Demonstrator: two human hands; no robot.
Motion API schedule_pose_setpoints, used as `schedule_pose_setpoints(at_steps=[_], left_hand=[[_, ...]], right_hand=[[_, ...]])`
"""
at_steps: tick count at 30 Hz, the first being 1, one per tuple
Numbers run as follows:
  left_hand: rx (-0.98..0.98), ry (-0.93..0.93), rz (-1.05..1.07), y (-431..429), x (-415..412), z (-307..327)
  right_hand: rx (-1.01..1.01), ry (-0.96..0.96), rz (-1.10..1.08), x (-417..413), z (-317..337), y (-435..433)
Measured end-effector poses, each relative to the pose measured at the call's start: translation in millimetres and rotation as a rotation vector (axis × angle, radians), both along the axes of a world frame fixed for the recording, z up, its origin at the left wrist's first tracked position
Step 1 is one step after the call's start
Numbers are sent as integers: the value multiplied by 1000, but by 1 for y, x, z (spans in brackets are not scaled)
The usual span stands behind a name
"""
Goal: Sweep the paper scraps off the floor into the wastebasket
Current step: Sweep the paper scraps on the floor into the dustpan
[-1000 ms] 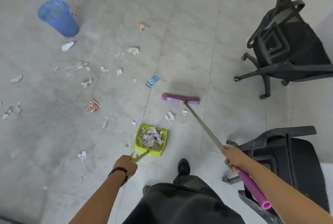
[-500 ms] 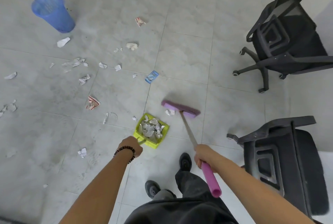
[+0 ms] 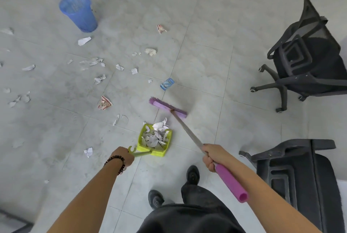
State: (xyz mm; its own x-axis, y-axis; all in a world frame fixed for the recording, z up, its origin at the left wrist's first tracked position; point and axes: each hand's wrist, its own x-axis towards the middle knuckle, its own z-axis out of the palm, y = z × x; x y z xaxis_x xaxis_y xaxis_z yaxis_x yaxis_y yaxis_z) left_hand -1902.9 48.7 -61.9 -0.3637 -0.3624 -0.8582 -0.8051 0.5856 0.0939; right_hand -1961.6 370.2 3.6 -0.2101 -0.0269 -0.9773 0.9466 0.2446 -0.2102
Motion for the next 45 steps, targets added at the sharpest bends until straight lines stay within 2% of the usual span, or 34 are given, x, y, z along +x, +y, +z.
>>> schedule_pose_setpoints(at_steps=[5,9,14,19,21,23,25,27,31,37,41,45], left_hand=[[8,23,117,-12,53,5],[-1,37,219,-15,86,11],[-21,-9,310,-19,115,7],[-53,-17,292,-23,123,7],[-73,-14,281,-26,121,7],[-86,-11,283,-30,117,7],[-93,-16,271,-33,114,8],[-94,-15,268,-36,114,7],[-81,-26,288,-39,123,9],[-34,-40,355,-45,138,8],[6,-47,437,-49,154,2],[-6,-26,448,-51,166,-3]], right_hand=[[65,228,281,-8,-18,-26],[124,315,436,-20,-28,-38],[162,309,540,-23,-37,-72],[117,183,680,15,-31,-87],[81,70,662,14,-23,-79],[22,-96,486,-4,-13,-66],[-30,-151,345,-22,1,-56],[-66,-152,321,-29,12,-57],[-37,-29,528,-19,5,-96],[-4,346,841,-3,-26,-163],[27,436,878,-7,-51,-200],[84,438,911,-12,-84,-231]])
